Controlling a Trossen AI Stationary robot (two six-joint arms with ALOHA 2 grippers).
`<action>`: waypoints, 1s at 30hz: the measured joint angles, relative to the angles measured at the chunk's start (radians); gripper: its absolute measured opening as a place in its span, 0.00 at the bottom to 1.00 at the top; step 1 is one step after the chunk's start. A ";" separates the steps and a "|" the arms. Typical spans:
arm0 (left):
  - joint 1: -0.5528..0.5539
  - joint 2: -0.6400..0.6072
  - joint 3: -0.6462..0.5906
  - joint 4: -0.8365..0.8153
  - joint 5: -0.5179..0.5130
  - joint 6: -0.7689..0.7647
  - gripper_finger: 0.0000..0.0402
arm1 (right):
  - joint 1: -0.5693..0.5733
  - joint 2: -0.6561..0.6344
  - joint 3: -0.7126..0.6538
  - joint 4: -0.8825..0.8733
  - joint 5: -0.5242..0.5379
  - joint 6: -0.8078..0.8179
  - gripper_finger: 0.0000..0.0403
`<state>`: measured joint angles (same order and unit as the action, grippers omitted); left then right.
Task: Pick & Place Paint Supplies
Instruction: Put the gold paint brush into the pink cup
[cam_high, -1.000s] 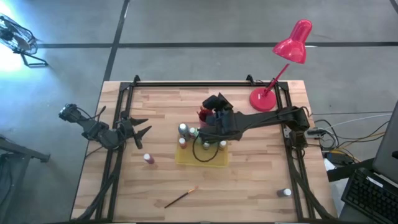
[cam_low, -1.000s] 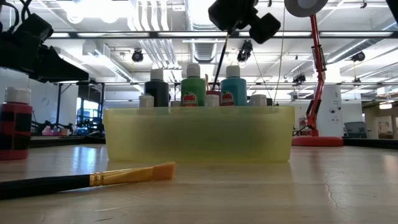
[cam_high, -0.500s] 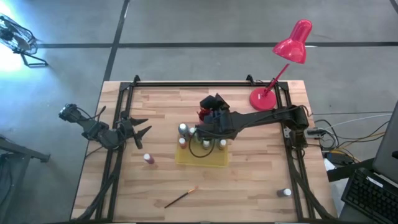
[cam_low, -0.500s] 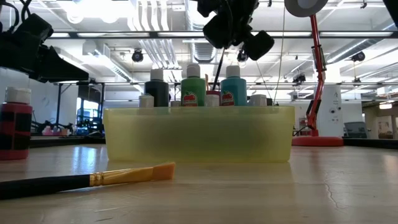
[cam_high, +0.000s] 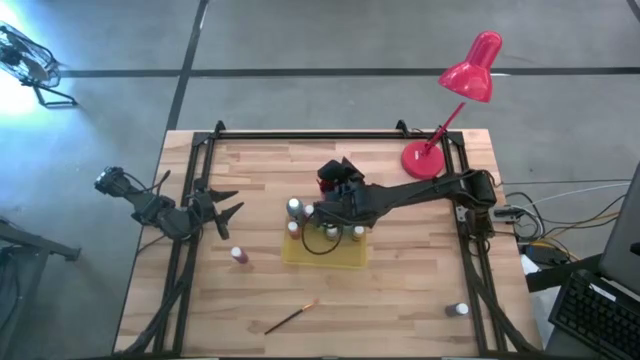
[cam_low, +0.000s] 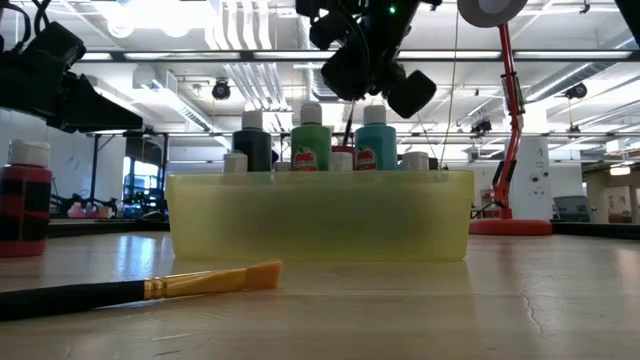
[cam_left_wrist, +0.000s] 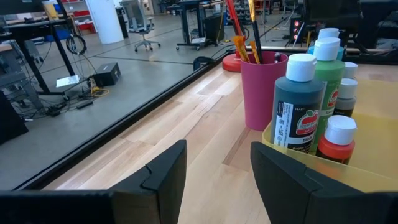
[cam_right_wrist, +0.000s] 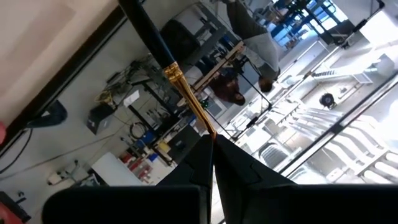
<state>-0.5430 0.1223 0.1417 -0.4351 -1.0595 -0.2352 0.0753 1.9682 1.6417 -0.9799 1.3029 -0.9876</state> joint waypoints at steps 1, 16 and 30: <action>0.000 0.000 0.000 0.000 0.000 0.000 0.46 | 0.000 0.000 -0.009 0.000 -0.001 0.006 0.02; 0.000 0.000 0.000 0.000 0.000 0.000 0.46 | 0.000 -0.002 -0.058 0.049 -0.026 -0.009 0.02; 0.000 0.000 0.000 0.000 0.000 0.000 0.46 | 0.000 -0.002 -0.058 0.053 -0.033 -0.034 0.02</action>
<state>-0.5427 0.1223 0.1414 -0.4350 -1.0595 -0.2352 0.0757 1.9663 1.5841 -0.9267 1.2700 -1.0214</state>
